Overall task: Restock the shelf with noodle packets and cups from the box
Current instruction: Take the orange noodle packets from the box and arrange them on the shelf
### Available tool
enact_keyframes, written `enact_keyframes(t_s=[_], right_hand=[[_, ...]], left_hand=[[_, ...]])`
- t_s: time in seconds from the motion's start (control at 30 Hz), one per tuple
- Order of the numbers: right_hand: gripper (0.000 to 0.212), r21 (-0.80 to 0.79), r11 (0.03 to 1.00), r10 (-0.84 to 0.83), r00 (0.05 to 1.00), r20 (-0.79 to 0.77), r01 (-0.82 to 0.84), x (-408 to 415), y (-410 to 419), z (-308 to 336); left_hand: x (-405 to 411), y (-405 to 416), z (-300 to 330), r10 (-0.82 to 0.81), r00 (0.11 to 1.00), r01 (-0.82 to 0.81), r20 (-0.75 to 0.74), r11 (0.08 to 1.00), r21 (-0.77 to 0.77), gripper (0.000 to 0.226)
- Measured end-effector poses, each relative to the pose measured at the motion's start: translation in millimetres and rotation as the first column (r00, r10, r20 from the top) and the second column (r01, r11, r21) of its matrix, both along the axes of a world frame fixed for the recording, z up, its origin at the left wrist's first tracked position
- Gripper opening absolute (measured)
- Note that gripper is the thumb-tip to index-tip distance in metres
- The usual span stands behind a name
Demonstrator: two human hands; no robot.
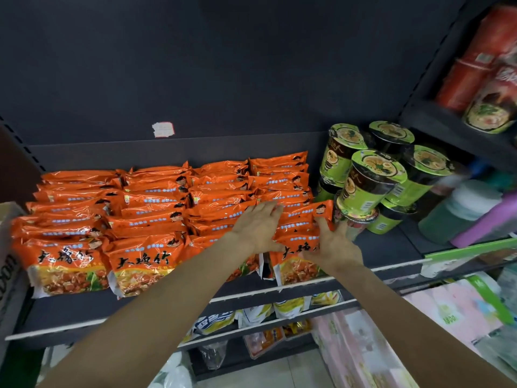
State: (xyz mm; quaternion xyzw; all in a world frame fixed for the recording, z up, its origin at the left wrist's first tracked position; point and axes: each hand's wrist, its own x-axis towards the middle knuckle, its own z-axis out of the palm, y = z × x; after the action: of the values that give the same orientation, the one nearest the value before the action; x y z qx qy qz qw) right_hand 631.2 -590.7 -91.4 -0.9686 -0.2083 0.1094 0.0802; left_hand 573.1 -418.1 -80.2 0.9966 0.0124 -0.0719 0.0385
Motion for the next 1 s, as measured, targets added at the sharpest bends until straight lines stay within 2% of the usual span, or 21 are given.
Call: enact_keyframes(t_s=[0.07,0.13,0.23,0.33,0.5,0.67,0.77,0.9,1.0], right_hand=[[0.107,-0.062,0.993,0.107,0.991,0.086,-0.102,10,-3,7],[0.123,-0.091,0.976,0.204,0.978,0.046,-0.199,21,-4,10],[0.130,-0.149,0.944,0.295,0.955,-0.011,-0.293,38,-3,9],[0.126,-0.083,0.928,0.359,0.931,-0.061,-0.364,48,2,4],[0.110,0.102,0.906,0.409,0.912,0.039,-0.411,48,1,-6],[0.098,0.199,0.890,0.399,0.911,0.101,-0.411,42,1,-17],[0.098,0.141,0.890,0.414,0.897,0.155,-0.435,41,-1,-19],[0.118,-0.055,0.865,0.501,0.847,0.181,-0.499,44,-6,-18],[0.122,-0.101,0.858,0.513,0.836,0.195,-0.503,43,-11,-19]], left_hand=[[0,-1,-1,0.020,1.000,-0.020,-0.015,1.000,0.019,0.099],[-1,-5,-2,0.040,0.999,-0.040,-0.011,0.999,0.031,0.097],[-2,-13,0,0.072,0.997,-0.071,-0.006,0.996,0.049,0.097],[-5,-20,1,0.107,0.994,-0.106,-0.001,0.990,0.094,0.105],[-5,-34,-11,0.170,0.985,-0.161,-0.007,0.947,0.279,0.118],[-4,-40,-17,0.208,0.976,-0.218,0.064,0.926,0.309,0.108],[-3,-41,-16,0.213,0.974,-0.226,0.074,0.923,0.311,0.104],[-2,-37,-16,0.192,0.978,-0.209,0.083,0.922,0.327,0.101],[-2,-32,-14,0.153,0.983,-0.177,0.098,0.931,0.320,0.097]])
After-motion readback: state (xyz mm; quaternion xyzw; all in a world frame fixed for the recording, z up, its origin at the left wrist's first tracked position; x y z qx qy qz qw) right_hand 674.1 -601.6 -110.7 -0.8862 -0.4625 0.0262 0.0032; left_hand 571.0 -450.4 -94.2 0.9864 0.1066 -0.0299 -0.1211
